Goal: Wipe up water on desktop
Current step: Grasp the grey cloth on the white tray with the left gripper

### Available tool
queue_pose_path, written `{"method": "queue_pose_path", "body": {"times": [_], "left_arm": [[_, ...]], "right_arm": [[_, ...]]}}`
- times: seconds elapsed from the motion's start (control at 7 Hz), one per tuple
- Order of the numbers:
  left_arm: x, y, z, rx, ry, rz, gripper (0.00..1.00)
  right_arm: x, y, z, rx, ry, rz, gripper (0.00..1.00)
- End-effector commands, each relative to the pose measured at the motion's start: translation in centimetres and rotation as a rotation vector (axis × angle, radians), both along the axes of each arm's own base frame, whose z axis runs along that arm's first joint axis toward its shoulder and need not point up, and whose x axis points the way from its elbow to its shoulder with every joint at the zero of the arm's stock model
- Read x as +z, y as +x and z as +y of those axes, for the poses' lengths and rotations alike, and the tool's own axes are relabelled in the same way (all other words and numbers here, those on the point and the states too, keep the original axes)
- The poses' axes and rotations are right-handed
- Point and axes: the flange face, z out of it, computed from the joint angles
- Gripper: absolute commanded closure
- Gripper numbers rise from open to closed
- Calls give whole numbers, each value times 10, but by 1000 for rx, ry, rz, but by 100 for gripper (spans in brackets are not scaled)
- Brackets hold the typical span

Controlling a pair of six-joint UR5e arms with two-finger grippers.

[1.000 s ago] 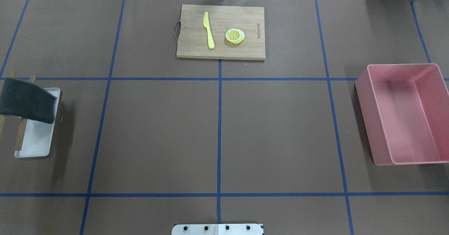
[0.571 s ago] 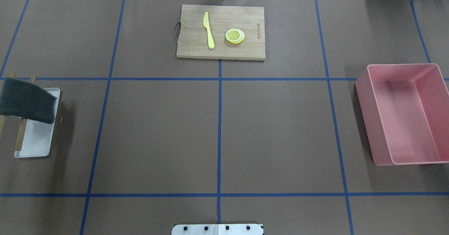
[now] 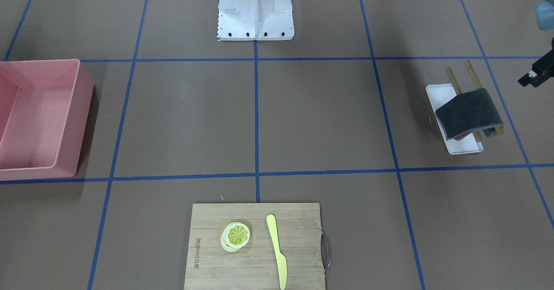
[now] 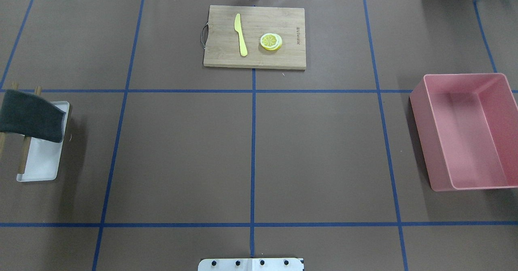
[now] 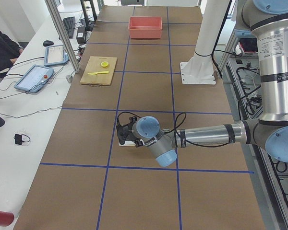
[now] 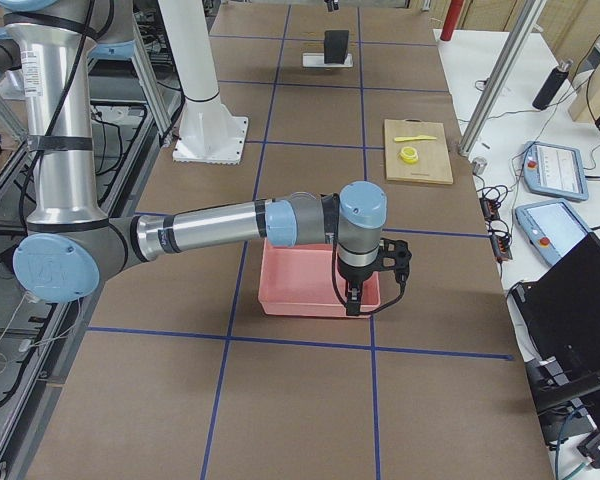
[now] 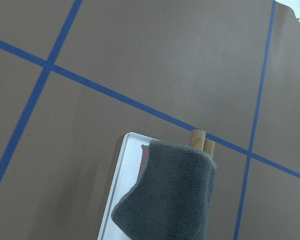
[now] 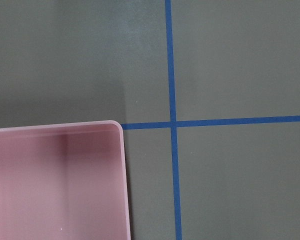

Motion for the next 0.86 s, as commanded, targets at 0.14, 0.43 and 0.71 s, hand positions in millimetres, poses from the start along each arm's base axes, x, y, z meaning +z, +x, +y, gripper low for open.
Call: {"method": "queue_pose_path", "body": {"times": [0.14, 0.43, 0.71], "left_arm": [[-11, 31, -16, 54, 0, 12, 1], [-10, 39, -20, 71, -4, 14, 2], [-6, 42, -22, 73, -18, 10, 2]], "right_arm": [[-13, -4, -3, 3, 9, -46, 0], [-67, -36, -27, -13, 16, -233, 0], [-103, -86, -28, -110, 126, -179, 0]]}}
